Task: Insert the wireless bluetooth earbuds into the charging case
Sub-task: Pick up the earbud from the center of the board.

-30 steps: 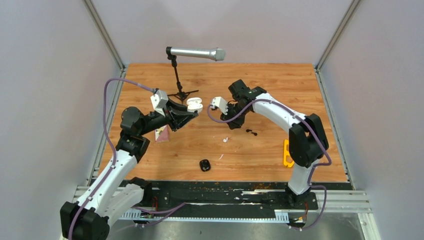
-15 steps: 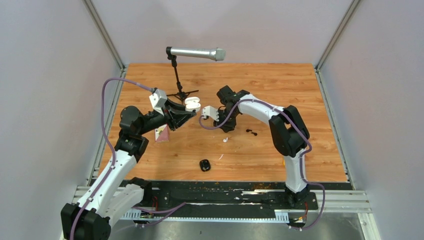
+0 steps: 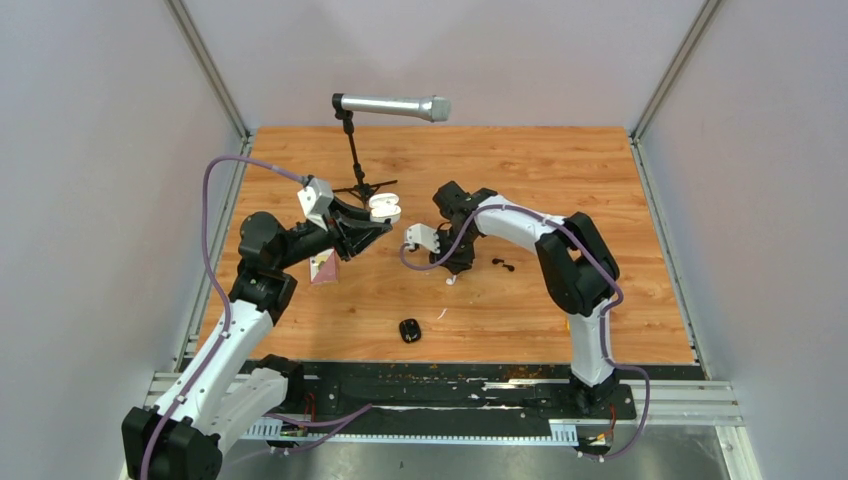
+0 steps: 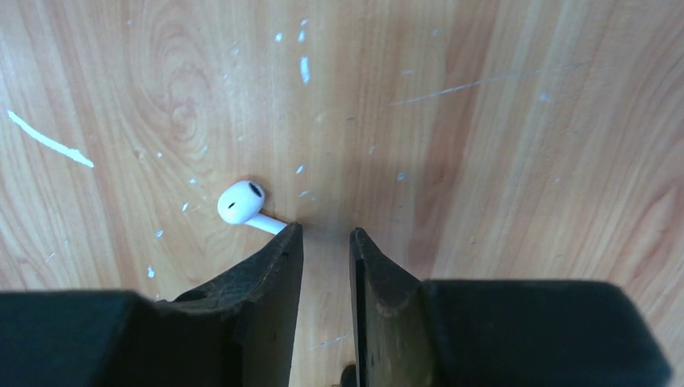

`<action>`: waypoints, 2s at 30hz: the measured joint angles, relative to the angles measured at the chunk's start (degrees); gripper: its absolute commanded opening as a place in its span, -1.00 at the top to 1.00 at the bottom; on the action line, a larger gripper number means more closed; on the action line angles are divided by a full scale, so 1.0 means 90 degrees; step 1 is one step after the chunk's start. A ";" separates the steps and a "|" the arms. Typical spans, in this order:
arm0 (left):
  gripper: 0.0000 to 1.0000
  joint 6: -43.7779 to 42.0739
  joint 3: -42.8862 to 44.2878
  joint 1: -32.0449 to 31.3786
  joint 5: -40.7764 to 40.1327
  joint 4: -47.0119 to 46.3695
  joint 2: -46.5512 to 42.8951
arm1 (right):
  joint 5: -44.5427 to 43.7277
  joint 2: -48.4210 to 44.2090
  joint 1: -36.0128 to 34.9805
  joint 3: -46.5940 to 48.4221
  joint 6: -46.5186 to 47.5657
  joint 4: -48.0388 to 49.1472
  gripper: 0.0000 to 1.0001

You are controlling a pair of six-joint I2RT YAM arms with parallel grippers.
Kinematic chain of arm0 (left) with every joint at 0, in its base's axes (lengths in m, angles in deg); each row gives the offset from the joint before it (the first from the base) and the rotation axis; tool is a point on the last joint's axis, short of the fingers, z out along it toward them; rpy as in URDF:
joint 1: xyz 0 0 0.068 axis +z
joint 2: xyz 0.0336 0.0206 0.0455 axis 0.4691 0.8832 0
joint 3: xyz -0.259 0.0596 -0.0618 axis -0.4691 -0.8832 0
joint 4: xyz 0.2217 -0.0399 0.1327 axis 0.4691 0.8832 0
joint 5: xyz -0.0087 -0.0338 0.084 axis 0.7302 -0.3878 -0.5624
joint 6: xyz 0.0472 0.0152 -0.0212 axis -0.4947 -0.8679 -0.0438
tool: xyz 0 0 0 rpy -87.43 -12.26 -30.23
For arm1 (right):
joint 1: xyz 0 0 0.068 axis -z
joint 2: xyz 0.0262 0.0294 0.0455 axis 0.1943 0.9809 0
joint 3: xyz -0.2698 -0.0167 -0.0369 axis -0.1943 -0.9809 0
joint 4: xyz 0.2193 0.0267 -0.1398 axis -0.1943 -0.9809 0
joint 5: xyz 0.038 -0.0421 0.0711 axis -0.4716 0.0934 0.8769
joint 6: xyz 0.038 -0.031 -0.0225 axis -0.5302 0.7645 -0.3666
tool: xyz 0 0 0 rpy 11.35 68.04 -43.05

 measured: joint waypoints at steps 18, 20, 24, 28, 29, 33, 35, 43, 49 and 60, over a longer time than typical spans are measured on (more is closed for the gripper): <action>1.00 0.0143 -0.0085 0.0000 0.0002 -0.0279 0.0000 | 0.0002 -0.0379 -0.0537 -0.0573 -0.0185 0.0051 0.43; 1.00 0.0143 -0.0104 0.0000 0.0002 -0.0277 0.0000 | 0.0015 -0.0379 -0.0597 -0.0566 -0.0223 0.0044 0.43; 1.00 0.0143 -0.0112 0.0000 0.0002 -0.0270 -0.0007 | 0.0056 -0.0379 -0.0661 -0.0532 -0.0257 0.0010 0.42; 1.00 0.0143 -0.0112 0.0000 0.0002 -0.0270 -0.0007 | 0.0087 -0.0379 -0.0661 -0.0525 -0.0274 -0.0080 0.41; 1.00 0.0143 -0.0112 0.0000 0.0002 -0.0272 -0.0007 | 0.0102 -0.0379 -0.0661 -0.0525 -0.0279 -0.0104 0.41; 1.00 0.0143 -0.0112 0.0000 0.0002 -0.0272 -0.0007 | 0.0274 -0.0406 -0.0573 -0.0525 -0.0347 -0.0185 0.42; 1.00 0.0143 -0.0112 0.0000 0.0002 -0.0272 -0.0005 | 0.0413 -0.0459 -0.0498 -0.0525 -0.0376 -0.0255 0.43; 1.00 0.0143 -0.0112 0.0000 0.0000 -0.0272 -0.0005 | 0.0908 -0.0585 -0.0163 -0.0454 -0.0889 -0.0355 0.46; 1.00 0.0143 -0.0112 0.0000 0.0000 -0.0270 -0.0005 | 0.0855 -0.0585 -0.0160 -0.0454 -0.1324 -0.0158 0.42; 1.00 0.0143 -0.0119 0.0000 -0.0005 -0.0267 -0.0005 | 0.0899 -0.0391 -0.0160 -0.0454 -0.1542 -0.0078 0.42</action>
